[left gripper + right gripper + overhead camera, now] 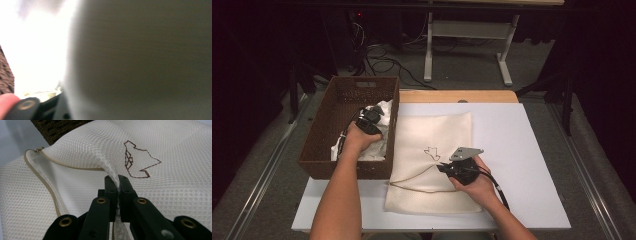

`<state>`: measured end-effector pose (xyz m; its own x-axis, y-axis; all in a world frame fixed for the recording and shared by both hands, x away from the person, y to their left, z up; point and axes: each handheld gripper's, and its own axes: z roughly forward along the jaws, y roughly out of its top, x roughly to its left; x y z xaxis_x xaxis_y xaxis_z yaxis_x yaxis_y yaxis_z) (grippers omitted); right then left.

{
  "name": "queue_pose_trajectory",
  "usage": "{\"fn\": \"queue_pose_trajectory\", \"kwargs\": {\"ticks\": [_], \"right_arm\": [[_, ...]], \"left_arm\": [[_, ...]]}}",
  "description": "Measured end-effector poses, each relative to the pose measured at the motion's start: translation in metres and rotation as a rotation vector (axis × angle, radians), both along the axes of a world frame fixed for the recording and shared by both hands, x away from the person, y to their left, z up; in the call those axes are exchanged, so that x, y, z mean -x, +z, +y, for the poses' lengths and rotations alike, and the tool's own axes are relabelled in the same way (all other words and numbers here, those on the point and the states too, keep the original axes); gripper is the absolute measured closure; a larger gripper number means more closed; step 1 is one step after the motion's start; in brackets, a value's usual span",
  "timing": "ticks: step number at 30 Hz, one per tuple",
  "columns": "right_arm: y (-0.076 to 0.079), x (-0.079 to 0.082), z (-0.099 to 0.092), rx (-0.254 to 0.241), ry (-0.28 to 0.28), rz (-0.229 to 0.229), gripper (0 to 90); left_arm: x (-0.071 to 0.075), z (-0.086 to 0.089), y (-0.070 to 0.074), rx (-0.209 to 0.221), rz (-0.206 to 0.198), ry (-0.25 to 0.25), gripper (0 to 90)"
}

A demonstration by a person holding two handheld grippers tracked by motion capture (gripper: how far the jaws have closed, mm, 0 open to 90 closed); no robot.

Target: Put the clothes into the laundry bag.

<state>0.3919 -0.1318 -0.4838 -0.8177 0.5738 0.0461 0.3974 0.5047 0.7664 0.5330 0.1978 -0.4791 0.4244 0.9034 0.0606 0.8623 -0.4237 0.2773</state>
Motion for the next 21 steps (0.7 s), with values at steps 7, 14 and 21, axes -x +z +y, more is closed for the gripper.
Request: {"fn": "queue_pose_trajectory", "kwargs": {"ticks": [7, 14, 21], "right_arm": [[0.001, 0.001, -0.001, -0.006, 0.000, 0.001, 88.5], [0.003, 0.000, -0.001, -0.016, -0.003, 0.002, 88.5], [0.004, 0.000, -0.002, -0.030, -0.012, -0.009, 88.5]], "left_arm": [[0.002, 0.017, 0.011, 0.128, -0.045, 0.077, 65.1], [0.013, 0.032, 0.035, 0.282, -0.175, 0.171, 65.3], [0.028, 0.043, 0.066, 0.419, -0.278, 0.165, 65.2]]}}
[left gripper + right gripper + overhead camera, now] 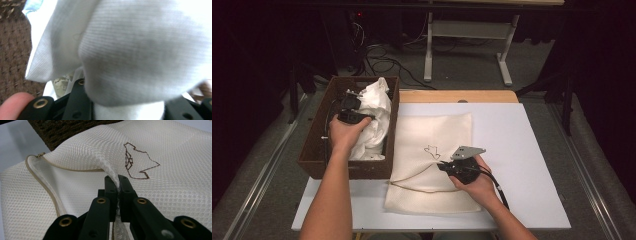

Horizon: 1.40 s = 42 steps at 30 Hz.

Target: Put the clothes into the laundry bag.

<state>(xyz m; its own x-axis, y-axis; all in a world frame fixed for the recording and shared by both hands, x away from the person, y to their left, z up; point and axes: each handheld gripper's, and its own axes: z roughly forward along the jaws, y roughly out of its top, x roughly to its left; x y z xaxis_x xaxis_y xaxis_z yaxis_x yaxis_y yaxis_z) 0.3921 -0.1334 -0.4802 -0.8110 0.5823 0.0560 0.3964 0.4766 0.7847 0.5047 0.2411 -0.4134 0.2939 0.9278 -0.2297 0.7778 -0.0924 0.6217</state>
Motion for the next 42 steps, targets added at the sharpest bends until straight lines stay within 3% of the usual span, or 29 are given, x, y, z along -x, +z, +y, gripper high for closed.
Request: {"fn": "queue_pose_trajectory", "kwargs": {"ticks": [1, 3, 4, 8, 11, 15, 20, 23, 25, 29, 35, 37, 42], "right_arm": [[0.000, 0.000, 0.000, 0.000, 0.003, -0.003, 88.5], [-0.001, 0.000, 0.001, 0.002, 0.002, -0.002, 88.6], [-0.001, 0.000, 0.001, 0.003, 0.003, -0.006, 88.5], [0.000, 0.000, 0.001, -0.002, -0.003, -0.010, 88.5], [0.000, 0.000, 0.000, -0.004, -0.014, -0.006, 88.6], [-0.001, 0.000, 0.000, -0.011, -0.010, -0.005, 88.6], [-0.001, 0.000, 0.000, -0.016, -0.018, 0.001, 88.5], [-0.001, -0.001, -0.001, -0.019, -0.021, 0.001, 88.5], [0.000, -0.001, -0.001, -0.022, -0.026, 0.003, 88.5], [-0.001, -0.002, -0.001, -0.023, -0.026, 0.001, 88.5], [-0.001, -0.003, -0.001, -0.021, -0.035, 0.001, 88.5], [-0.001, -0.003, -0.001, -0.020, -0.038, -0.001, 88.6], [0.000, -0.003, -0.002, -0.025, -0.054, -0.006, 88.6]], "left_arm": [[0.002, -0.001, 0.004, 0.013, 0.001, -0.024, 65.1], [0.007, -0.004, 0.010, -0.012, -0.017, -0.036, 65.0], [0.009, -0.005, 0.013, 0.002, -0.029, -0.045, 64.9], [0.015, -0.007, 0.018, 0.018, -0.051, -0.064, 64.6], [0.018, -0.010, 0.026, 0.038, -0.057, -0.050, 64.7], [0.022, -0.019, 0.039, 0.031, -0.077, -0.084, 64.9], [0.027, -0.032, 0.054, 0.088, -0.109, -0.115, 65.1], [0.029, -0.045, 0.059, 0.102, -0.092, -0.158, 65.2], [0.033, -0.057, 0.061, 0.084, -0.086, -0.187, 65.1], [0.040, -0.074, 0.062, 0.087, -0.085, -0.207, 65.1], [0.055, -0.095, 0.060, 0.123, -0.078, -0.237, 65.1], [0.060, -0.103, 0.058, 0.110, -0.076, -0.254, 65.1], [0.074, -0.119, 0.045, 0.135, -0.056, -0.295, 65.1]]}}
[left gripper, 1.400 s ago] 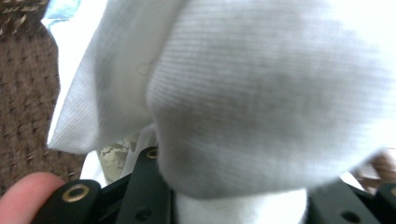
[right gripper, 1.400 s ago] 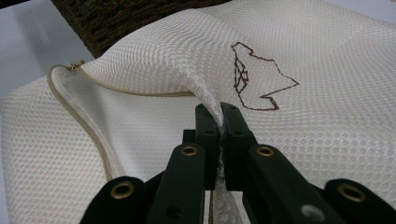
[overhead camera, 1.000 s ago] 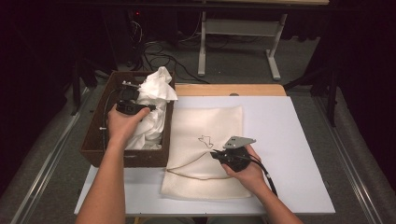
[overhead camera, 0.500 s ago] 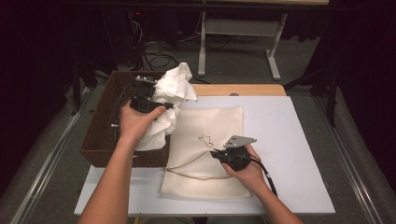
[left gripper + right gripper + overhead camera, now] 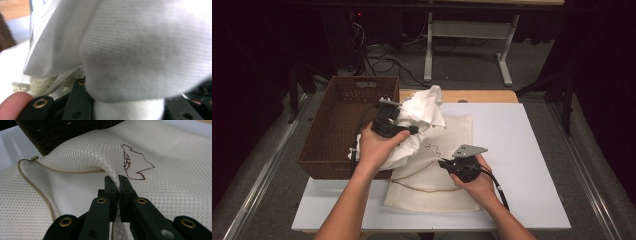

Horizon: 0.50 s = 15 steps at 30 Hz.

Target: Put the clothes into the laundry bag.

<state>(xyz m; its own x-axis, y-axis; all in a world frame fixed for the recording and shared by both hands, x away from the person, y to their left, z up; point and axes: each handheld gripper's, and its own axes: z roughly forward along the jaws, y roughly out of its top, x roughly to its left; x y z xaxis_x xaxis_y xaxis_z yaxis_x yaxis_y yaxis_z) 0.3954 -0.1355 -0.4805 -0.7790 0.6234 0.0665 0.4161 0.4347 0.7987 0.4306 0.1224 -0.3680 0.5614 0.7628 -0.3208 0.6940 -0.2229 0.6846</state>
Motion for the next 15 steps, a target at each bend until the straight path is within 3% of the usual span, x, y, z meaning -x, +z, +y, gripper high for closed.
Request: {"fn": "queue_pose_trajectory", "kwargs": {"ticks": [3, 8, 12, 15], "right_arm": [[0.000, -0.001, -0.002, -0.001, -0.009, 0.001, 88.5], [0.000, -0.003, -0.004, -0.009, -0.024, 0.009, 88.5], [0.001, -0.005, -0.007, -0.021, -0.033, 0.009, 88.5], [0.000, -0.006, -0.009, -0.034, -0.038, 0.019, 88.5]], "left_arm": [[0.010, -0.007, -0.007, -0.007, 0.002, -0.019, 65.1], [0.030, -0.012, -0.027, 0.002, 0.015, -0.007, 65.0], [0.048, -0.010, -0.046, 0.036, 0.008, 0.041, 64.7], [0.061, -0.012, -0.058, 0.036, -0.002, 0.070, 64.7]]}}
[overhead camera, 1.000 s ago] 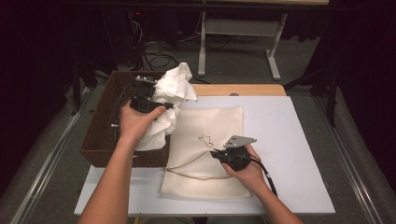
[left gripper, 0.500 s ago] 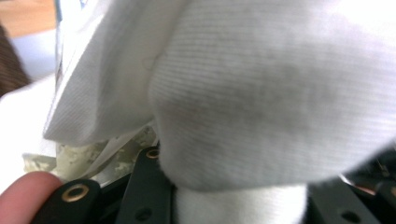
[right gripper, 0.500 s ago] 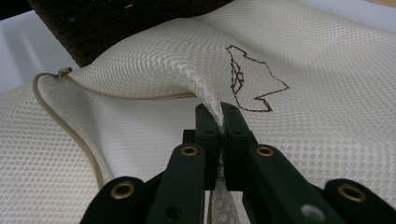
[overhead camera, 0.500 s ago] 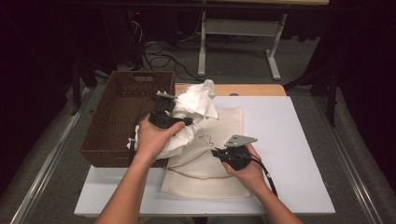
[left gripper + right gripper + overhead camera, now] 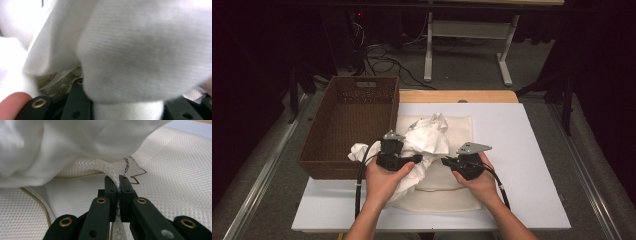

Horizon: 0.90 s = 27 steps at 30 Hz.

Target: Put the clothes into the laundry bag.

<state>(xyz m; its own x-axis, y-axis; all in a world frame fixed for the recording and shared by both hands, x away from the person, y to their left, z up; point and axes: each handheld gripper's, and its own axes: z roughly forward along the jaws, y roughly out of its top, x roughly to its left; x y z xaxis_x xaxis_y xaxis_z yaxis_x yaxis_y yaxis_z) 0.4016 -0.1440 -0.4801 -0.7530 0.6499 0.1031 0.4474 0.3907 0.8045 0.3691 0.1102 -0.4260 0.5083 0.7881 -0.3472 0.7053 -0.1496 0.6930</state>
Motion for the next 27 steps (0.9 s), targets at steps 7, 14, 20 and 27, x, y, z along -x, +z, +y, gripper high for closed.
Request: {"fn": "queue_pose_trajectory", "kwargs": {"ticks": [7, 14, 20, 27], "right_arm": [[0.000, -0.002, -0.001, -0.008, -0.008, 0.004, 88.5], [-0.002, -0.004, 0.000, 0.004, -0.011, 0.013, 88.6], [-0.003, -0.004, -0.002, -0.004, -0.011, 0.014, 88.5], [-0.002, -0.003, -0.004, -0.018, -0.004, 0.013, 88.4]], "left_arm": [[0.037, -0.017, -0.026, -0.001, -0.042, 0.049, 64.6], [0.064, -0.043, -0.069, -0.055, -0.063, 0.067, 63.8], [0.065, -0.044, -0.065, -0.073, -0.107, 0.042, 41.6], [0.079, -0.026, -0.044, -0.130, -0.194, 0.102, 18.7]]}}
